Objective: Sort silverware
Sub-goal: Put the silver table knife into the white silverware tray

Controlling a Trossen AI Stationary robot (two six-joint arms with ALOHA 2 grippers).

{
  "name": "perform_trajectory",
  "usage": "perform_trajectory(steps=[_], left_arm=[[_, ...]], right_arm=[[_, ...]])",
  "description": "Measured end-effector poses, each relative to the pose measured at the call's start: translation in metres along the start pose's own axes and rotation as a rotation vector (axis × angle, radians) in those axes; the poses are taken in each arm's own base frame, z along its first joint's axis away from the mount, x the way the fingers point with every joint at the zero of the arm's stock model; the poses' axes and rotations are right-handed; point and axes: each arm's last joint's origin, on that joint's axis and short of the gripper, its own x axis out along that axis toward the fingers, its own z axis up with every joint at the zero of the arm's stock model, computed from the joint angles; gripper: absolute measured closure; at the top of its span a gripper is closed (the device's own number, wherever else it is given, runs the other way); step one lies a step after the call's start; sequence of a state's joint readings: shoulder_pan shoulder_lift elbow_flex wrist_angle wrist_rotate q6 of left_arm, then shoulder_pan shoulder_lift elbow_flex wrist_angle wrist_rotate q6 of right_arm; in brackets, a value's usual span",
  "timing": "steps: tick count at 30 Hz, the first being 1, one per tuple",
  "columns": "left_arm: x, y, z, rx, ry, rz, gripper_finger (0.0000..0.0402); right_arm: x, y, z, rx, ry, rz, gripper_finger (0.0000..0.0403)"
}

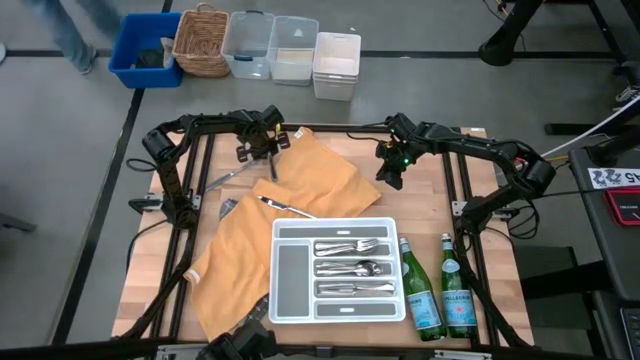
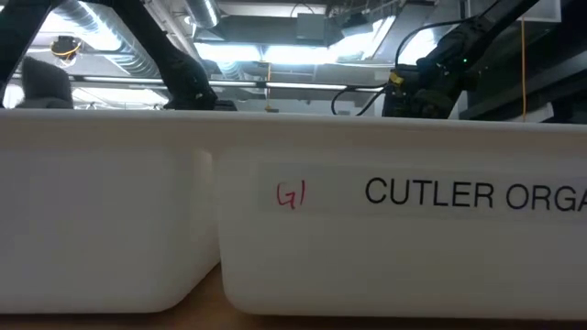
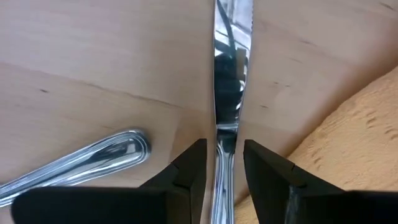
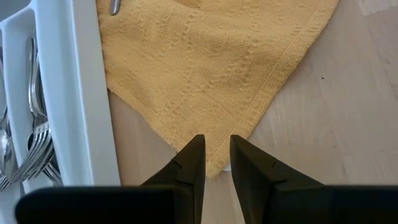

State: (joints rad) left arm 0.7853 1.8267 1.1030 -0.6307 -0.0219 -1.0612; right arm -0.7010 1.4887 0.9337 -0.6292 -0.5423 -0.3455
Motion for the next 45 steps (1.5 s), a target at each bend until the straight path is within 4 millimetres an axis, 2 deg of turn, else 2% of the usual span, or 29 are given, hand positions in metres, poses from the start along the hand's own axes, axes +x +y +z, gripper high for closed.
perform_trajectory(steps=[12,23,29,36,45], left_arm=[[0.0,-0.001,0.001,-0.059,-0.019,-0.007,0.0306],[0.001,-0.001,0.001,-0.049,-0.04,0.012,0.0306],[0.002,0.003,-0.001,-0.024,-0.017,0.056,0.0306],[0.0,0.016,-0.008,0.033,0.06,0.189,0.0306],[0.0,0.017,-0.009,0.006,0.047,0.209,0.0306]], right_arm=[[0.0,-0.001,0.004,-0.028,-0.041,-0.006,0.0325],[-0.009,0.01,0.01,-0.117,-0.181,0.244,0.0325],[-0.02,0.017,0.012,-0.162,-0.22,0.232,0.0325],[-0.034,0.025,0.013,-0.208,-0.262,0.213,0.0325],[-0.036,0.026,0.013,-0.209,-0.256,0.178,0.0325]])
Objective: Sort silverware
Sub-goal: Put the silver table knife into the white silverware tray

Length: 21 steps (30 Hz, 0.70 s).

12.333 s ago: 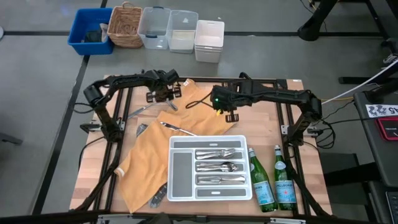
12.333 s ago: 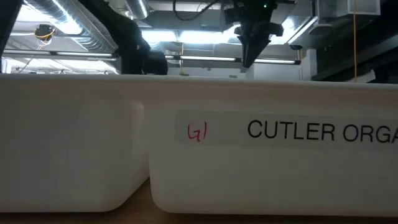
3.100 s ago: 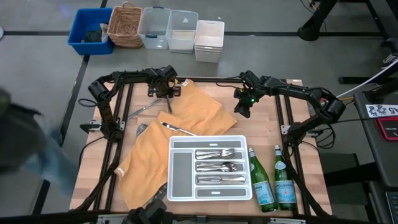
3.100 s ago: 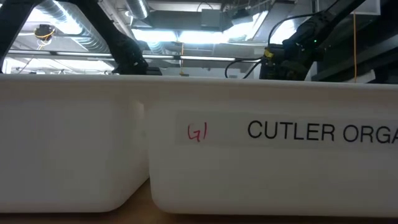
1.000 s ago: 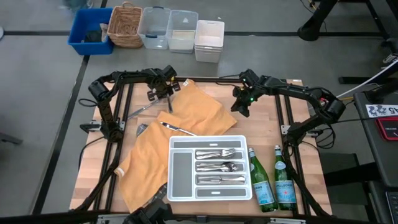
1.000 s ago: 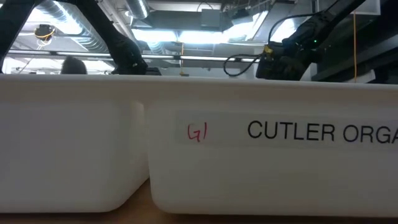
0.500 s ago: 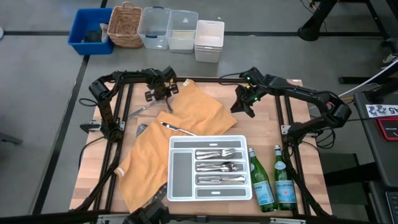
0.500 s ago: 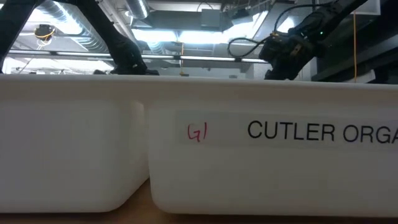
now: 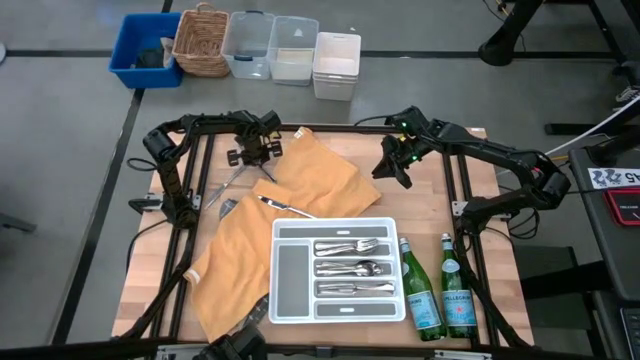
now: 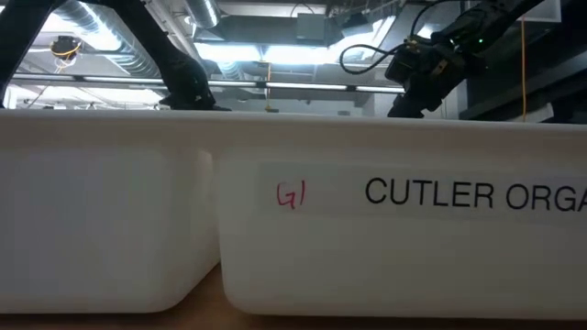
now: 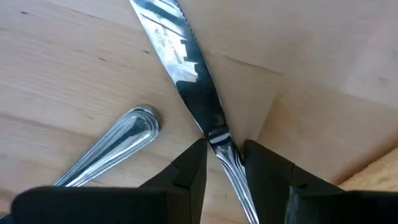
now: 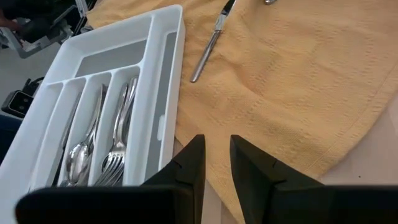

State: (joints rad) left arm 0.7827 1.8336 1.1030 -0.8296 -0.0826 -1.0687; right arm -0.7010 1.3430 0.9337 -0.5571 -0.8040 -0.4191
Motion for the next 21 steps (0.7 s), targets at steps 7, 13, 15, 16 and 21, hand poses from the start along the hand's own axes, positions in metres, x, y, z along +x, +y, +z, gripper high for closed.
perform_trajectory(steps=[7,13,15,16,21], left_arm=[[0.0,0.0,0.002,-0.032,-0.037,0.007,0.0315],[0.0,-0.003,0.001,-0.029,-0.05,-0.013,0.0358],[-0.001,-0.006,0.0,-0.027,-0.061,-0.029,0.0365],[-0.001,-0.006,0.001,-0.027,-0.064,-0.035,0.0367],[-0.001,-0.01,0.002,-0.045,-0.08,-0.073,0.0356]], right_arm=[[0.0,0.0,0.0,-0.019,0.0,0.0,0.0325],[-0.004,-0.002,-0.006,-0.007,0.027,-0.001,0.0325],[-0.008,-0.005,-0.009,0.001,0.035,-0.009,0.0325],[-0.01,-0.006,-0.01,0.008,0.037,-0.014,0.0325],[-0.021,-0.015,-0.015,0.032,0.026,-0.054,0.0325]])
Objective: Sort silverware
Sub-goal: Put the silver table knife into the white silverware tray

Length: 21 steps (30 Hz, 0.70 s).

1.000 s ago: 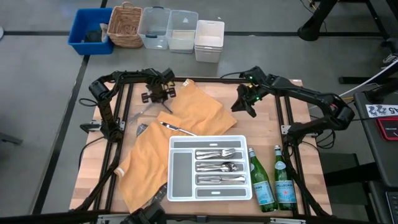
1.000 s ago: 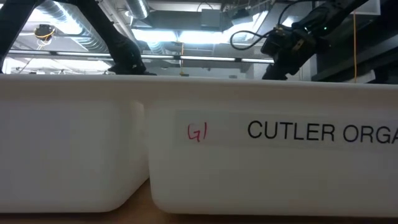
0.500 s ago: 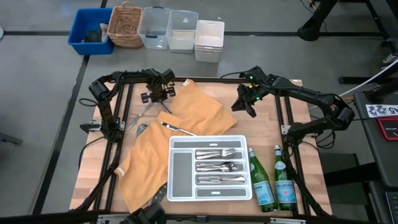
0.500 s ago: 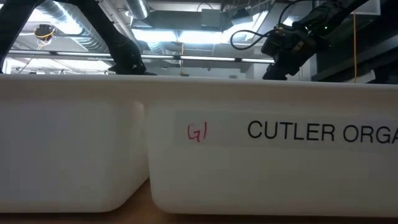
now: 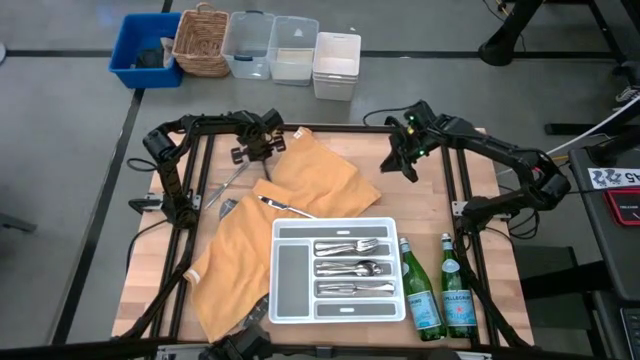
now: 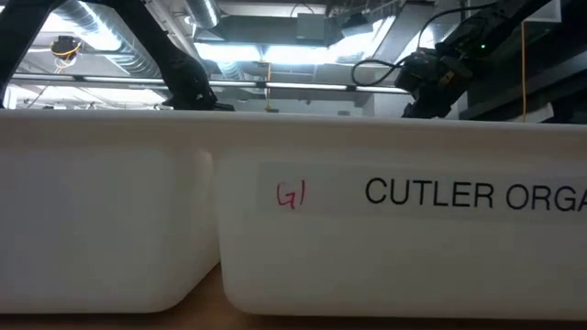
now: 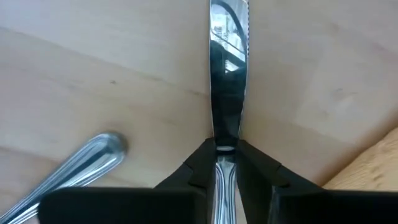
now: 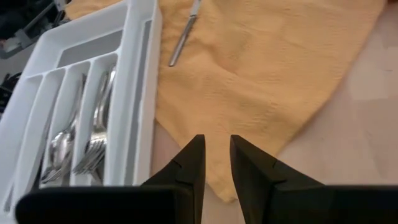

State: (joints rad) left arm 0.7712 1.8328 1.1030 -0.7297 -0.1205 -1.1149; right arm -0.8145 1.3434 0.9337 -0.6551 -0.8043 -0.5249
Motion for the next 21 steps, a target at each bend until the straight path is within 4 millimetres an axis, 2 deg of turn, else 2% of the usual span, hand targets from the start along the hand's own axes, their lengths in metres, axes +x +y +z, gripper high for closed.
perform_trajectory(steps=[6,21], left_arm=[[0.0005,-0.0043,0.002,0.075,-0.022,-0.043,0.0345],[0.0003,-0.0034,-0.0019,0.189,-0.004,-0.024,0.0343]], right_arm=[[-0.0045,-0.0042,-0.0019,0.012,-0.008,-0.019,0.0325],[-0.0042,-0.004,-0.0017,0.011,-0.008,-0.018,0.0325]])
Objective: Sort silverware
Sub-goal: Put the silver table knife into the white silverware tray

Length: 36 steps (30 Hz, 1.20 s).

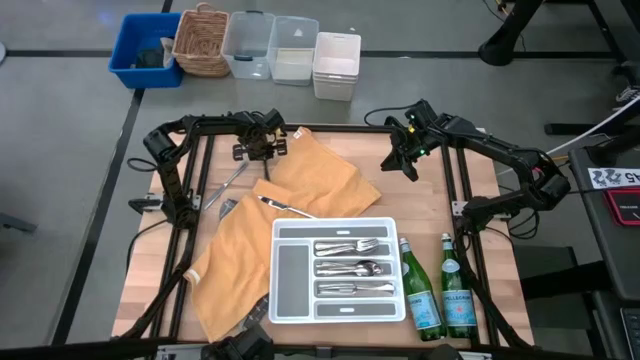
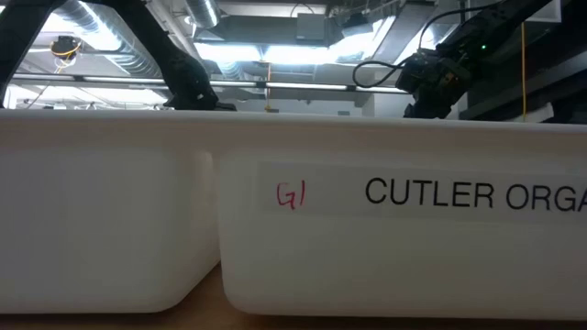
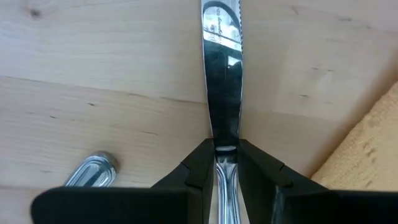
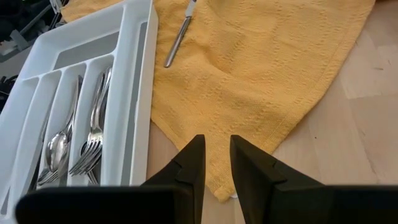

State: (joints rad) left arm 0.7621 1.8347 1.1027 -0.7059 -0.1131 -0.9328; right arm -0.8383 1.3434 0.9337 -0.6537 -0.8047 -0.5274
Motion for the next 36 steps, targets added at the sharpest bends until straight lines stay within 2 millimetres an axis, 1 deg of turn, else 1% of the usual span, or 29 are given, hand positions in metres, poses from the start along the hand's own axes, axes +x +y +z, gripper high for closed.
perform_trajectory(steps=[5,8,11,17,20,23,26,29,32,36], left_arm=[[0.0,-0.001,-0.001,0.031,0.005,-0.002,0.0343],[0.0,-0.001,-0.001,0.023,0.003,-0.005,0.0343],[0.0,-0.002,0.0,0.027,-0.003,-0.013,0.0343],[0.0,-0.002,0.0,0.046,-0.002,-0.012,0.0343],[0.0,-0.001,-0.001,0.047,0.0,-0.01,0.0343],[0.0,-0.001,-0.001,0.047,0.0,-0.009,0.0343],[0.003,-0.002,-0.001,0.058,0.006,-0.001,0.0343],[0.013,-0.005,-0.005,0.077,0.02,0.032,0.0343],[0.018,-0.01,-0.012,0.106,0.019,0.062,0.0349],[0.019,-0.014,-0.018,0.139,-0.015,0.087,0.0367]], right_arm=[[0.0,0.0,0.0,0.001,-0.008,0.014,0.0325],[-0.001,0.005,0.001,0.019,-0.057,0.113,0.0325],[-0.01,0.017,0.002,-0.011,-0.095,0.179,0.0325],[-0.034,0.046,0.001,-0.069,-0.105,0.152,0.0325],[-0.039,0.057,-0.01,-0.109,-0.138,0.133,0.0325],[-0.035,0.062,-0.025,-0.074,-0.176,0.113,0.0325],[-0.028,0.062,-0.039,-0.037,-0.218,0.098,0.0325],[-0.022,0.06,-0.05,-0.024,-0.238,0.053,0.0325],[-0.018,0.057,-0.059,0.026,-0.212,-0.047,0.0325],[-0.012,0.053,-0.069,0.063,-0.171,-0.142,0.0325]])
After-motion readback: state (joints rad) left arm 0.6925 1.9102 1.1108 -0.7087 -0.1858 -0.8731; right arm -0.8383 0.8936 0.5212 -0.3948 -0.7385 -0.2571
